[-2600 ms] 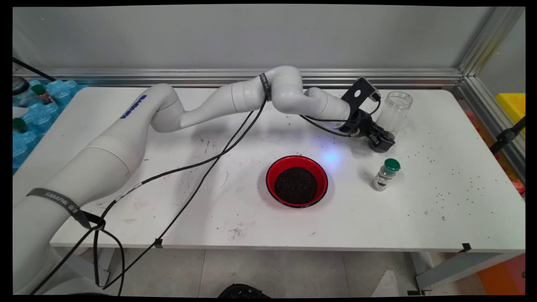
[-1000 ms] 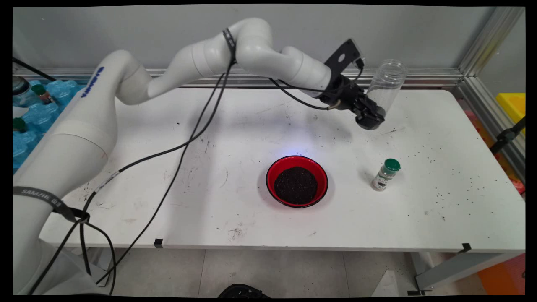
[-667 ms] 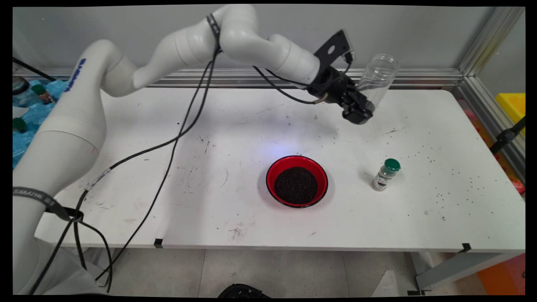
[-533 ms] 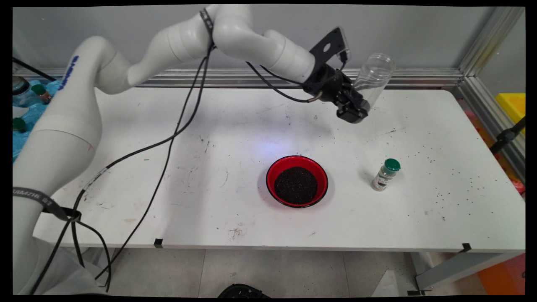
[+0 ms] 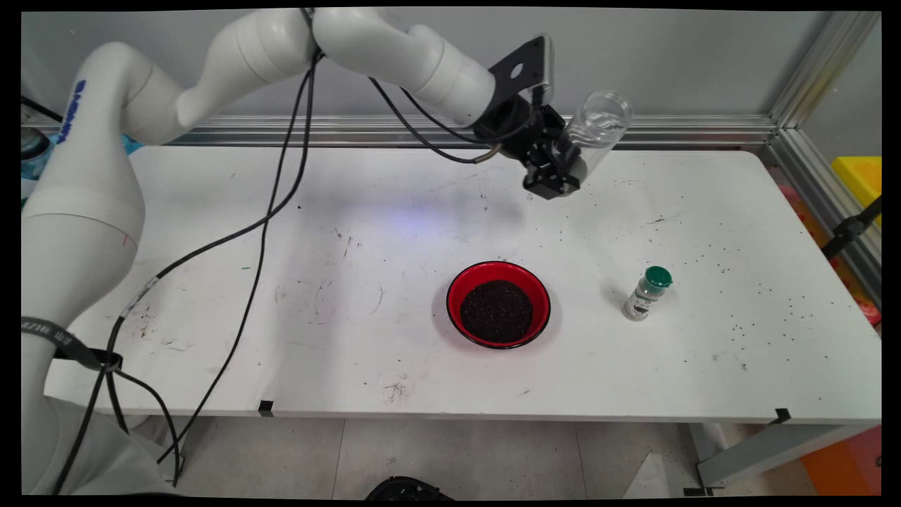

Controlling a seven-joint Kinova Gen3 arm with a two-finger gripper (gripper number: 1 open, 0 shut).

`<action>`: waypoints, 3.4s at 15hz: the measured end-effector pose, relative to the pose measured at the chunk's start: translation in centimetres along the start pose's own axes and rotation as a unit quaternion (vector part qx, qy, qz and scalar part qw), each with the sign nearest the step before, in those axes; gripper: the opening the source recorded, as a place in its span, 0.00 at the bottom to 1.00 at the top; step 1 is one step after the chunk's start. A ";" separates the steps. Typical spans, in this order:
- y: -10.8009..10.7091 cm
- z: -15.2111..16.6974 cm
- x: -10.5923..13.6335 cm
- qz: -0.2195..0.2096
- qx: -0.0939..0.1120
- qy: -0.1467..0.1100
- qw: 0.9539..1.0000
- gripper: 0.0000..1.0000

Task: Pour the black seasoning powder in the red bowl

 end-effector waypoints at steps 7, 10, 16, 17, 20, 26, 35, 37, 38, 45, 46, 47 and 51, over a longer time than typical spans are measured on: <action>0.6 -2.1 -0.7 0.111 -0.007 -0.025 0.993 0.00; 0.9 -2.8 -1.1 0.162 -0.011 -0.036 0.986 0.00; 1.5 -3.6 -2.0 0.274 -0.013 -0.056 0.960 0.00; 1.6 -3.7 -2.1 0.294 -0.013 -0.060 0.954 0.00; 1.8 -3.7 -2.3 0.349 -0.015 -0.066 0.935 0.00; 2.3 -3.5 -2.4 0.468 -0.018 -0.074 0.880 0.00; 3.3 -2.4 -1.4 0.604 -0.006 -0.080 0.793 0.00; 3.6 -2.2 -1.2 0.622 -0.003 -0.082 0.779 0.00; 3.7 -2.2 -1.1 0.629 -0.002 -0.082 0.773 0.00; 4.8 -1.5 -0.2 0.700 0.012 -0.093 0.708 0.00; 4.9 -1.5 -0.1 0.709 0.015 -0.095 0.699 0.00; 5.1 -1.4 -0.1 0.716 0.017 -0.097 0.691 0.00; 5.7 -1.3 0.3 0.739 0.024 -0.103 0.666 0.00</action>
